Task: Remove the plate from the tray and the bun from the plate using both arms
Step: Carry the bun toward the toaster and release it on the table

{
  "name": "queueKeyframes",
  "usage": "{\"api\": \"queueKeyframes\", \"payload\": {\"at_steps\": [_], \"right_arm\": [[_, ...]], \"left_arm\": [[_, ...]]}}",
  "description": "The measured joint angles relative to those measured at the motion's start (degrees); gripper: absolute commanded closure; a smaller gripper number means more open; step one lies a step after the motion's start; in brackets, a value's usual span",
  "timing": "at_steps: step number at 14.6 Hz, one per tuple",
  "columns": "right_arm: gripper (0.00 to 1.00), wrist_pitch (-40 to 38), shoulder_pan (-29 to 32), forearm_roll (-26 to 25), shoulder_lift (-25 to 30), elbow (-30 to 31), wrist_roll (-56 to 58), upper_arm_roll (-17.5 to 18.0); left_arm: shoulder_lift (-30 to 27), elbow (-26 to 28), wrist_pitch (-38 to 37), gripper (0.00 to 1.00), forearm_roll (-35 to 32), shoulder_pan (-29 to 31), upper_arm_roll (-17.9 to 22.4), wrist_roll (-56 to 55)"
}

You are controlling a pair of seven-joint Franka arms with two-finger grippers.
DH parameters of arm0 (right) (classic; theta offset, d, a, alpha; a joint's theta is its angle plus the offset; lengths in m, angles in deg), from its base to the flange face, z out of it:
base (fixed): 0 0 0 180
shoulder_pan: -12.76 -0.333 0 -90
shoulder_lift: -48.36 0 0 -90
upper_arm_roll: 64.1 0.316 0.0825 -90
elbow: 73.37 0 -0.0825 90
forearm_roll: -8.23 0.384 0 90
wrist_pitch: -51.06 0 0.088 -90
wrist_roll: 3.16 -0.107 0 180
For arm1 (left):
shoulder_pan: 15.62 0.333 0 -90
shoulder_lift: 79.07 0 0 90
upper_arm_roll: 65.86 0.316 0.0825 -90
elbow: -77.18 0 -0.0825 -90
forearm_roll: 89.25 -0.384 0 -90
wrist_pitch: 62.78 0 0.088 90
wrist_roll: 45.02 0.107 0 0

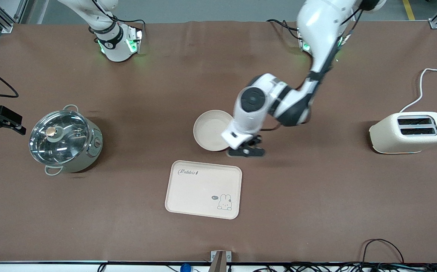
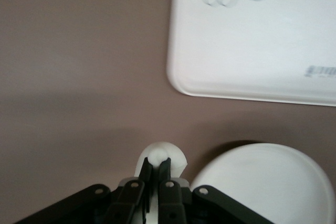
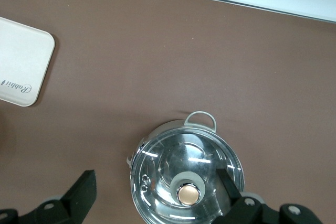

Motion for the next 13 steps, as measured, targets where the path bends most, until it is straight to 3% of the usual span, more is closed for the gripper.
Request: {"api": "queueKeyframes", "payload": {"at_steps": [4, 7, 8, 11, 12, 13], "right_arm": [[0.0, -2.4, -0.1, 0.0, 0.0, -0.5, -4.8, 0.0], [0.0, -5.7, -1.1, 0.0, 0.0, -0.6, -14.3, 0.2], [0.0, -6.4, -1.4, 0.0, 0.0, -0.6, -16.3, 0.3], [0.0, -6.8, -2.1, 0.0, 0.0, -0.9, -17.8, 0.3], [0.0, -6.9, -2.5, 0.0, 0.0, -1.1, -18.0, 0.3], [0.0, -7.2, -2.8, 0.0, 0.0, -1.3, -18.1, 0.3]], "left_arm": [[-1.7, 3.4, -0.2, 0.98, 0.0, 13.1, 0.0, 18.6], [-1.0, 9.0, 7.5, 0.92, 0.0, 21.9, -0.7, 29.7], [-0.8, 11.4, 10.4, 0.82, 0.0, 24.5, -1.4, 31.5], [0.7, 16.1, 16.2, 0.38, 0.0, 27.9, -3.2, 32.5], [1.3, 16.4, 16.7, 0.02, 0.0, 27.8, -3.4, 32.5], [1.7, 16.4, 16.9, 0.0, 0.0, 27.8, -3.5, 32.4]]}}
